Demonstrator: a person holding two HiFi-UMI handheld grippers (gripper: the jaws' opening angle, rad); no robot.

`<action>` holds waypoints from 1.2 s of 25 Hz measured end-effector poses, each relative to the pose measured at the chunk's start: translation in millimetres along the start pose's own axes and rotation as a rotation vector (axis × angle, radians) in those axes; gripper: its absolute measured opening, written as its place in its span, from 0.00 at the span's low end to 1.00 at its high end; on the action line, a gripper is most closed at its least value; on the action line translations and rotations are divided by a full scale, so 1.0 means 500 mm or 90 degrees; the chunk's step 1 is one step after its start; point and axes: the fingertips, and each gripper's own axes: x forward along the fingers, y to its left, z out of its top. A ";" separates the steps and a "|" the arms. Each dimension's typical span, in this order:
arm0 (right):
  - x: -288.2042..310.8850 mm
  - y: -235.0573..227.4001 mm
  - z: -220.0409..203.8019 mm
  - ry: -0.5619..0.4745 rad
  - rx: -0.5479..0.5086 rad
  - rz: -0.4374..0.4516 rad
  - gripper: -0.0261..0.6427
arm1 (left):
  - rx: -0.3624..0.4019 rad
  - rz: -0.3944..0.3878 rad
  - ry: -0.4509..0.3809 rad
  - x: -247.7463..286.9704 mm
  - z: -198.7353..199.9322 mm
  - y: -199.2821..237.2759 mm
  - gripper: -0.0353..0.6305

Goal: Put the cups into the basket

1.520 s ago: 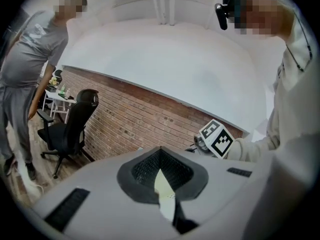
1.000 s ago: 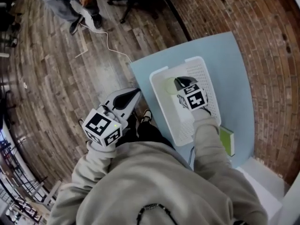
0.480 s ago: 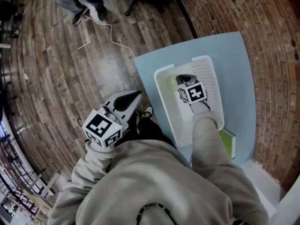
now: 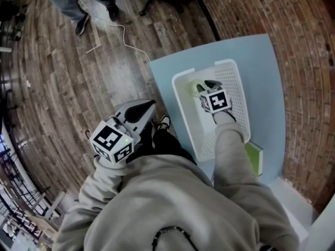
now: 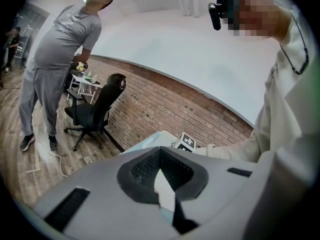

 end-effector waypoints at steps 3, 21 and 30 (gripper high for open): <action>-0.004 -0.002 -0.004 0.002 0.002 -0.001 0.23 | 0.000 -0.002 -0.003 0.000 0.000 -0.004 0.05; -0.211 0.018 0.071 -0.106 0.030 -0.032 0.08 | 0.065 -0.038 -0.038 0.000 0.106 -0.051 0.05; -0.489 0.099 0.167 -0.336 0.047 -0.021 0.06 | 0.113 -0.107 -0.069 0.025 0.181 -0.122 0.05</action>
